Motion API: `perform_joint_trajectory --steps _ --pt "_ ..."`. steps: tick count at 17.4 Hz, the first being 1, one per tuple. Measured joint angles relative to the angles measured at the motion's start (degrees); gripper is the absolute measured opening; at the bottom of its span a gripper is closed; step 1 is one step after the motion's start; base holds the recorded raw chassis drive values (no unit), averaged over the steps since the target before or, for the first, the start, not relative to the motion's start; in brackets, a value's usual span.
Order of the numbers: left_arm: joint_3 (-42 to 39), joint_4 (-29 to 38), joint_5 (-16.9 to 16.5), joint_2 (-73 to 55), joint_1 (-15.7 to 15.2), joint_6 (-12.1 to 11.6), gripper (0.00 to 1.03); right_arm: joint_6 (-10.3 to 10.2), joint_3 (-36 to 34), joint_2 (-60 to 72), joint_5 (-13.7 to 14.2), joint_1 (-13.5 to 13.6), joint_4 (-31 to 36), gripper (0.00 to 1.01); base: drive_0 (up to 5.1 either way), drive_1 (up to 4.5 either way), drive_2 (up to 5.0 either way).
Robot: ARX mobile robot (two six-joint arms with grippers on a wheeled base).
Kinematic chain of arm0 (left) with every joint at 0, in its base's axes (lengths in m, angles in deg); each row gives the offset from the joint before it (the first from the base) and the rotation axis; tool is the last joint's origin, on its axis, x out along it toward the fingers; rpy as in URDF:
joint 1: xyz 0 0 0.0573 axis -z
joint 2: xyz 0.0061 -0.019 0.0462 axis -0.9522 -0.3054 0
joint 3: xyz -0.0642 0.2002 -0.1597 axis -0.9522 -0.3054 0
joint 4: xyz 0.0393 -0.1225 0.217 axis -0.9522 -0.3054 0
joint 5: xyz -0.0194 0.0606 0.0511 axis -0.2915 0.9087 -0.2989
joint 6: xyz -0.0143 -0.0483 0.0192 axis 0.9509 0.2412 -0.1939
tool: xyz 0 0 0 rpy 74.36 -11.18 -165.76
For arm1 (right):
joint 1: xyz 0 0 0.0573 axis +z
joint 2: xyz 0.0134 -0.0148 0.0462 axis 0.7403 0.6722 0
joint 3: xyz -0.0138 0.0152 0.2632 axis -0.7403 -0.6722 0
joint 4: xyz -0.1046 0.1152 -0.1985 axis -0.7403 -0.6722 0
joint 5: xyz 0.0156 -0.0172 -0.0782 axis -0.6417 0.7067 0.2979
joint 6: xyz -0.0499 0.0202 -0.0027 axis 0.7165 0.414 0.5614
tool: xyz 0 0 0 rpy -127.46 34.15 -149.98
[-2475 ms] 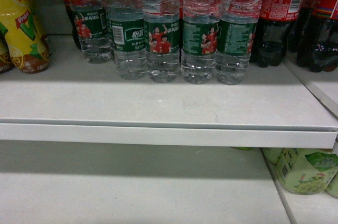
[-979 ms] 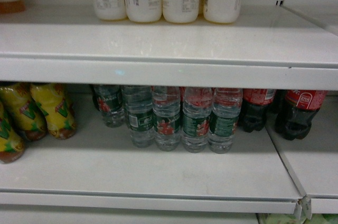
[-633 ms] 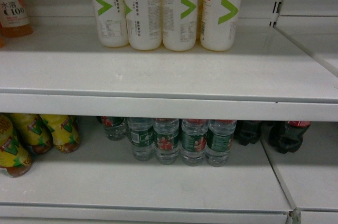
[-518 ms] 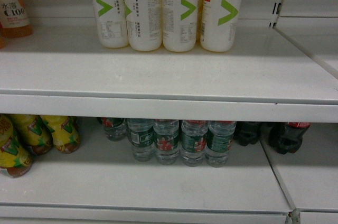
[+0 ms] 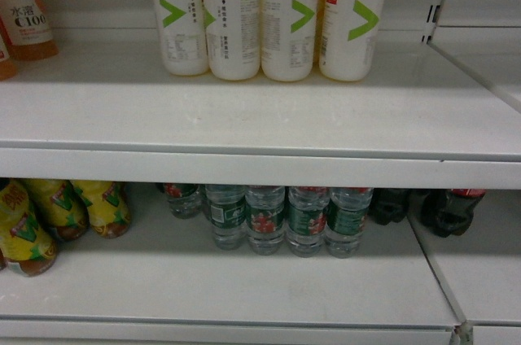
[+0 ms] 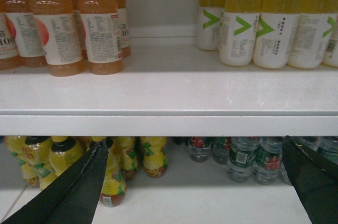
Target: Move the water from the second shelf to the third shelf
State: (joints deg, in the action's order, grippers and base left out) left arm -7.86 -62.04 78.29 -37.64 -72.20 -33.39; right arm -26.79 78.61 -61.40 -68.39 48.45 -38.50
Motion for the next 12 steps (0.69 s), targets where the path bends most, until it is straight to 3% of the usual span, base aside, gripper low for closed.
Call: perform_joint_trajectory --steps 12 --pt "0.0 0.0 0.0 0.0 0.0 0.0 0.98 0.0 0.0 0.1 -0.3 0.0 -0.3 0.42 -4.8 2.44 2.4"
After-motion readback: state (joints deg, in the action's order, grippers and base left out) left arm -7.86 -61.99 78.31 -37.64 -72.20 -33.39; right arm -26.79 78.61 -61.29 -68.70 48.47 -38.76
